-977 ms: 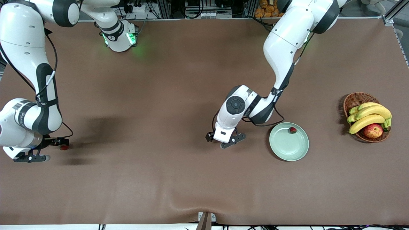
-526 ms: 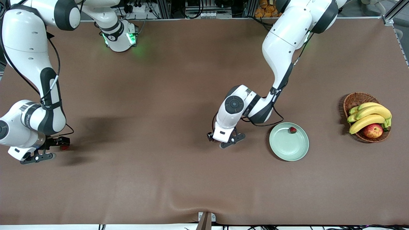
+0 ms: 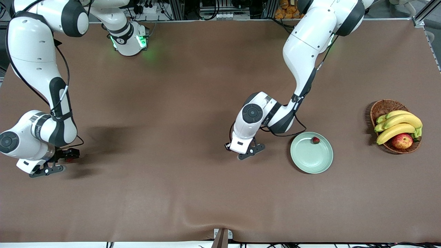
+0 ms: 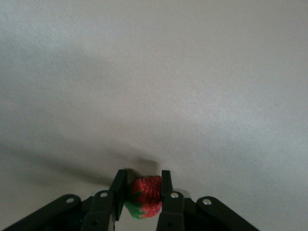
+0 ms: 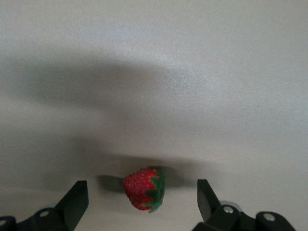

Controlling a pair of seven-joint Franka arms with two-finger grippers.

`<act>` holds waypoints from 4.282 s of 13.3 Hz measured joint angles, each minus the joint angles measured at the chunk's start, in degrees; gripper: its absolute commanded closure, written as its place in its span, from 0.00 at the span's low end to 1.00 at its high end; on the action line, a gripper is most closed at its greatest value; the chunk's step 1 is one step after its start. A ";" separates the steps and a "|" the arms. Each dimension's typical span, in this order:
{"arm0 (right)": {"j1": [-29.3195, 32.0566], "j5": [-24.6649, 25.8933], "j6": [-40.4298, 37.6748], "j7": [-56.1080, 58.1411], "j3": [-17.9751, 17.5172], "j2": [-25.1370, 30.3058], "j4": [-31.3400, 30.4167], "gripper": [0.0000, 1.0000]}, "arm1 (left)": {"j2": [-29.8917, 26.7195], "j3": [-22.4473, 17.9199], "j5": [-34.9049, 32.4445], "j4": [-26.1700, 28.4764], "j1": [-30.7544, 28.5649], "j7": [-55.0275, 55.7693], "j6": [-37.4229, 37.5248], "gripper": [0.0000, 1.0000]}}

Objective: Collect all strawberries into plate
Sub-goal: 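Place the strawberry on the plate while the right gripper grasps the third, then carry the third strawberry to mid-table and release it with the right gripper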

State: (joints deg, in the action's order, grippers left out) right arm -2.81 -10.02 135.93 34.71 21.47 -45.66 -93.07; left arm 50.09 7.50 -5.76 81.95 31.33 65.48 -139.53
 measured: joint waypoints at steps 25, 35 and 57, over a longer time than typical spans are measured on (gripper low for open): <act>-0.57 -0.19 -2.27 0.53 -0.04 1.55 1.75 0.95 | -10.51 -0.55 -12.83 9.75 -27.12 -31.90 16.57 0.25; -21.46 -4.69 -3.11 0.62 -1.12 7.76 4.79 0.99 | -16.92 1.65 -12.89 9.50 -27.68 -32.95 20.92 0.00; -48.39 -18.09 12.29 -18.72 -11.35 -8.32 15.92 0.00 | -21.97 3.59 -8.26 7.79 -29.43 -34.47 25.87 0.00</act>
State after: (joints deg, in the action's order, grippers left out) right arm -51.20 -28.11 148.22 15.99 10.12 -53.98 -77.15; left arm 28.11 11.10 -14.02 89.73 1.90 31.01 -113.66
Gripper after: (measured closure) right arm 0.366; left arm 0.000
